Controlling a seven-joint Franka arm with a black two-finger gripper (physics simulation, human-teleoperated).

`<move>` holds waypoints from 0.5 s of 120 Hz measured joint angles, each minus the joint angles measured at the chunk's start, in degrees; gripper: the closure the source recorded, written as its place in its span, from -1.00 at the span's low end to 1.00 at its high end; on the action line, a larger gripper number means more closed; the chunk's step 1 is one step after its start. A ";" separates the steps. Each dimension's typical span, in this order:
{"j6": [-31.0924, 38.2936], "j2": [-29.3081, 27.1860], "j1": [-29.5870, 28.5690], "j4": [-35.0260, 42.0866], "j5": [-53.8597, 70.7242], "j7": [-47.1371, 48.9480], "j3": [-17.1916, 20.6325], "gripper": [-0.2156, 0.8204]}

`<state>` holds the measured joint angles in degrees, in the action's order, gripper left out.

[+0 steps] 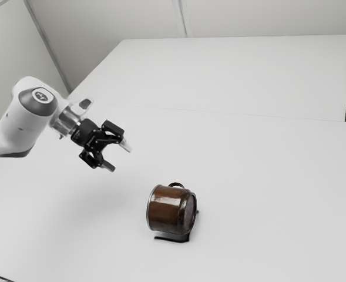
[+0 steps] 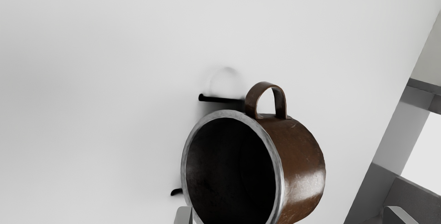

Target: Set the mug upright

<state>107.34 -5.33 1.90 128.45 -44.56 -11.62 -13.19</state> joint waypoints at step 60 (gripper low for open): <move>3.37 5.21 -0.23 14.21 -29.36 -32.97 -2.36 -0.58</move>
<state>110.71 -0.12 1.68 142.66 -73.92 -44.59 -15.55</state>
